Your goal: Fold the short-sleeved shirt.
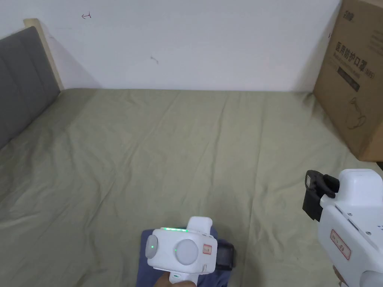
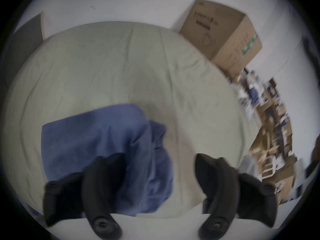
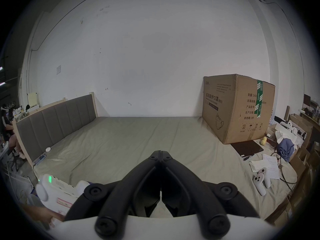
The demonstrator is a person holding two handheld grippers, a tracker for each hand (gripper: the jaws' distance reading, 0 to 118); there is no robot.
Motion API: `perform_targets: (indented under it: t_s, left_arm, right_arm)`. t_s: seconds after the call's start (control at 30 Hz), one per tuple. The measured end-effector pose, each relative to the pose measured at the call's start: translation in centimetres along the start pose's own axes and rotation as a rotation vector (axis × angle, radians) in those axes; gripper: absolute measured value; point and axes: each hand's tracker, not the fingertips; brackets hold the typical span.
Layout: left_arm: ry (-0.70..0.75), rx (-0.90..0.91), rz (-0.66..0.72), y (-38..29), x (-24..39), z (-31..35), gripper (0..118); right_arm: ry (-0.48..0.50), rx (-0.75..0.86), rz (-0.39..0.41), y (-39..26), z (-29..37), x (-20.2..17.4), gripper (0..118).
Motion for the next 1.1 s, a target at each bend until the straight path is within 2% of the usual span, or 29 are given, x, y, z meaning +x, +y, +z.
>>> perform_targets:
  t_s: [0.17, 0.33, 0.37, 0.4, 0.43, 0.47, 0.5, 0.57, 0.6, 0.67, 0.8, 1.1]
  left_arm:
    - [-0.024, 0.236, -0.040, 1.4, -0.1, 6.0, 93]
    - [0.105, 0.439, -0.127, 1.3, -1.0, 10.0, 91]
    - [0.131, 0.475, -0.136, 1.1, -1.4, 10.1, 88]
    - [0.147, 0.506, -0.146, 0.8, -1.9, 10.2, 72]
    - [0.165, 0.505, -0.145, 0.7, -2.3, 10.2, 52]
    - [0.162, 0.487, -0.135, 0.6, -2.8, 10.0, 23]
    - [0.152, 0.461, -0.117, 0.7, -3.5, 9.7, 0]
    - [0.100, 0.416, -0.062, 0.4, -4.7, 9.0, 0]
    - [0.123, 0.412, -0.053, 0.1, -4.9, 8.4, 0]
    - [0.147, 0.397, -0.060, -0.4, -5.3, 7.0, 0]
    - [0.126, 0.256, -0.073, -1.3, -5.6, 3.0, 0]
    - [0.057, 0.109, -0.139, -5.0, -1.7, -2.6, 0]
  right_arm:
    - [0.004, 0.004, -0.004, 0.1, 0.1, -0.4, 0]
    - [0.013, 0.011, -0.005, 0.3, 0.2, -0.7, 0]
    - [0.015, 0.013, -0.005, 0.3, 0.2, -0.8, 0]
    - [0.017, 0.012, -0.005, 0.4, 0.2, -0.8, 0]
    - [0.019, 0.012, -0.004, 0.4, 0.2, -0.8, 0]
    - [0.019, 0.011, -0.002, 0.4, 0.2, -0.9, 0]
    - [0.020, 0.010, 0.000, 0.4, 0.2, -0.9, 0]
    - [0.022, 0.009, 0.001, 0.4, 0.2, -0.8, 0]
    - [0.021, 0.008, 0.003, 0.4, 0.2, -0.8, 0]
    - [0.019, 0.007, 0.005, 0.4, 0.2, -0.8, 0]
    - [0.017, 0.000, 0.006, 0.3, 0.1, -0.5, 0]
    - [-0.017, -0.017, 0.015, 0.0, 0.0, 0.9, 0]
